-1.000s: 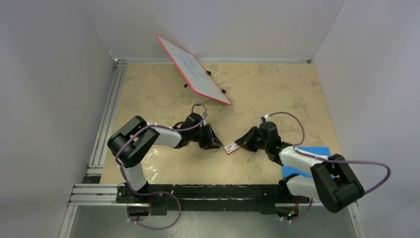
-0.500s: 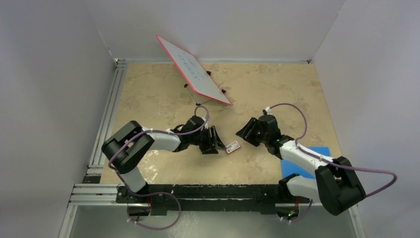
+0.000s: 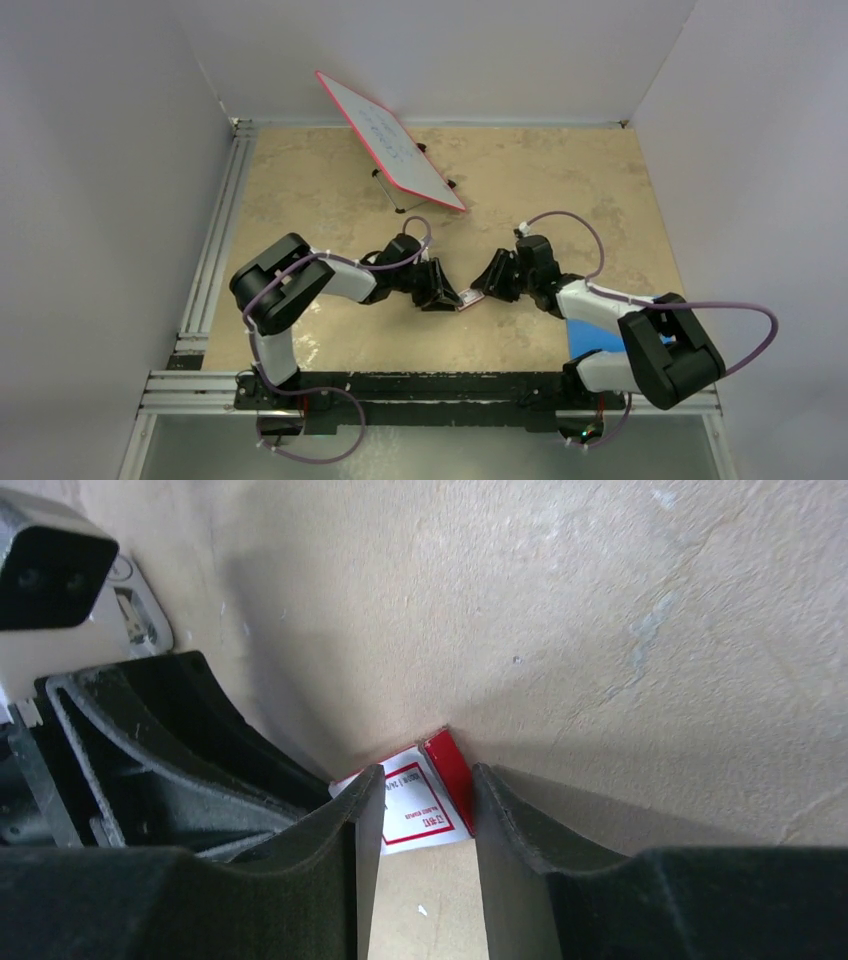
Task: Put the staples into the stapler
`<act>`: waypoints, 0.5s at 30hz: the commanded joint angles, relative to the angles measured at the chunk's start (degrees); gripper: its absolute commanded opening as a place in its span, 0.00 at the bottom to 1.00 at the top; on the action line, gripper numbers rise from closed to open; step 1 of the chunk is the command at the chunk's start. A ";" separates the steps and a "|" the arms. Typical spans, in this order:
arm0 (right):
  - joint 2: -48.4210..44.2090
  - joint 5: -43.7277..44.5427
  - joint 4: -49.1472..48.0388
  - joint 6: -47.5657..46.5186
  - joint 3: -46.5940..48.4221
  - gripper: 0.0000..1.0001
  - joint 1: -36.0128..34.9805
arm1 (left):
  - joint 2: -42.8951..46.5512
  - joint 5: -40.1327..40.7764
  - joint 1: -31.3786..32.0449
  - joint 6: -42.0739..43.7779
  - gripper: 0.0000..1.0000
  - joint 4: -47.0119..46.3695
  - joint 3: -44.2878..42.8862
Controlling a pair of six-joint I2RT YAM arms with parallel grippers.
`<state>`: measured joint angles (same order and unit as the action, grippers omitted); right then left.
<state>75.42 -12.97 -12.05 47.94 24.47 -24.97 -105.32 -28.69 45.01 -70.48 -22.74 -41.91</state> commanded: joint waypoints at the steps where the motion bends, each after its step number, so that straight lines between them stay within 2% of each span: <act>1: -0.01 -5.75 -5.35 1.07 -1.79 0.39 -0.08 | -0.67 2.13 -0.45 0.84 0.27 1.08 -2.47; 7: -0.11 -7.81 -9.71 5.73 -4.19 0.36 -0.21 | -0.31 6.23 -1.80 3.35 0.21 3.96 -3.42; 12: 1.11 -9.69 -12.34 6.94 -3.79 0.35 -0.37 | 0.83 8.60 -4.03 7.10 0.21 6.58 -4.43; 15: 1.56 -12.22 -16.04 8.40 -3.59 0.35 -0.80 | -0.11 10.05 -4.58 11.64 0.22 11.49 -7.41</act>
<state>76.58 -17.61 -21.26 52.95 20.29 -24.69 -105.41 -25.30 41.54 -66.30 -16.08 -45.17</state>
